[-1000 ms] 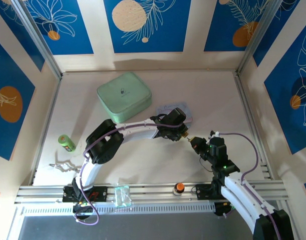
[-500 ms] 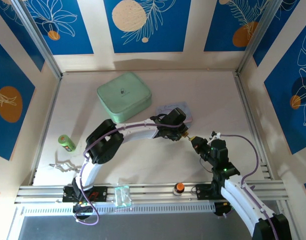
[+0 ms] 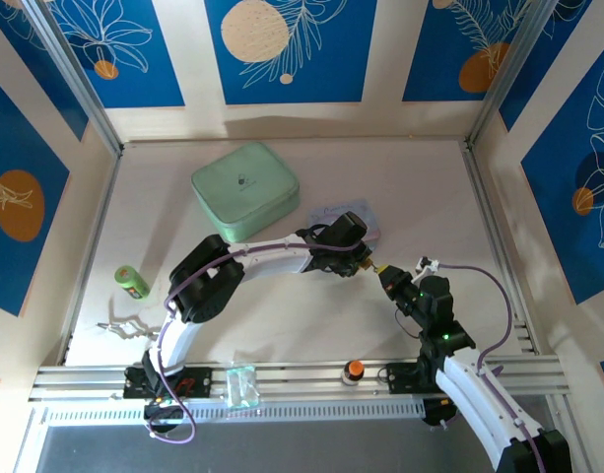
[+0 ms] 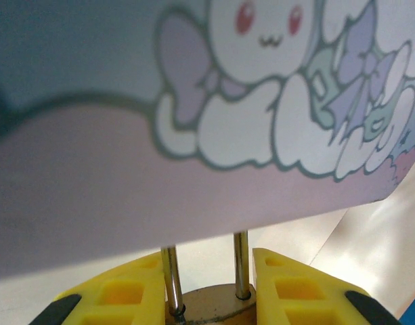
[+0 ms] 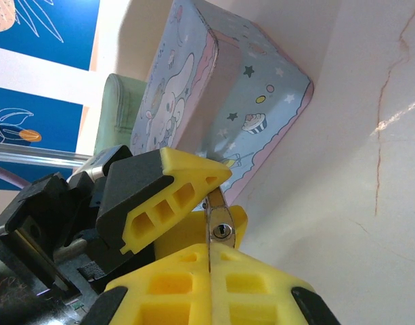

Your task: Unlock the padlock with the key

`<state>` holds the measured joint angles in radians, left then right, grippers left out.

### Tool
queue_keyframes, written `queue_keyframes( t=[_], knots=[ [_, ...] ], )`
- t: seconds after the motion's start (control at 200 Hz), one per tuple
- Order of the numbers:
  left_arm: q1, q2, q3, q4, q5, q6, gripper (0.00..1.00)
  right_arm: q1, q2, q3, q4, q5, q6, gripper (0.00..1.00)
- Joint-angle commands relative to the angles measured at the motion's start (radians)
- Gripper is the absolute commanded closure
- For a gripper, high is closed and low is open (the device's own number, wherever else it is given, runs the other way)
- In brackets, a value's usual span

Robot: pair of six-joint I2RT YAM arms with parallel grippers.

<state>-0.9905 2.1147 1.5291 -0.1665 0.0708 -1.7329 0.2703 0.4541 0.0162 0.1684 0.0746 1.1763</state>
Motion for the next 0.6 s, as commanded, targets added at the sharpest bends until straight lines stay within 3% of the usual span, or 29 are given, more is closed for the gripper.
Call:
queue_keyframes(
  t=[0.0, 0.595],
  knots=[
    [0.004, 0.041, -0.032, -0.007, 0.078, -0.074, 0.84, -0.006, -0.009, -0.032, 0.008, -0.010, 0.005, 1.00],
    [0.024, 0.007, -0.054, 0.028, 0.085, -0.065, 0.84, -0.006, -0.008, -0.038, 0.012, -0.016, 0.004, 1.00]
  ],
)
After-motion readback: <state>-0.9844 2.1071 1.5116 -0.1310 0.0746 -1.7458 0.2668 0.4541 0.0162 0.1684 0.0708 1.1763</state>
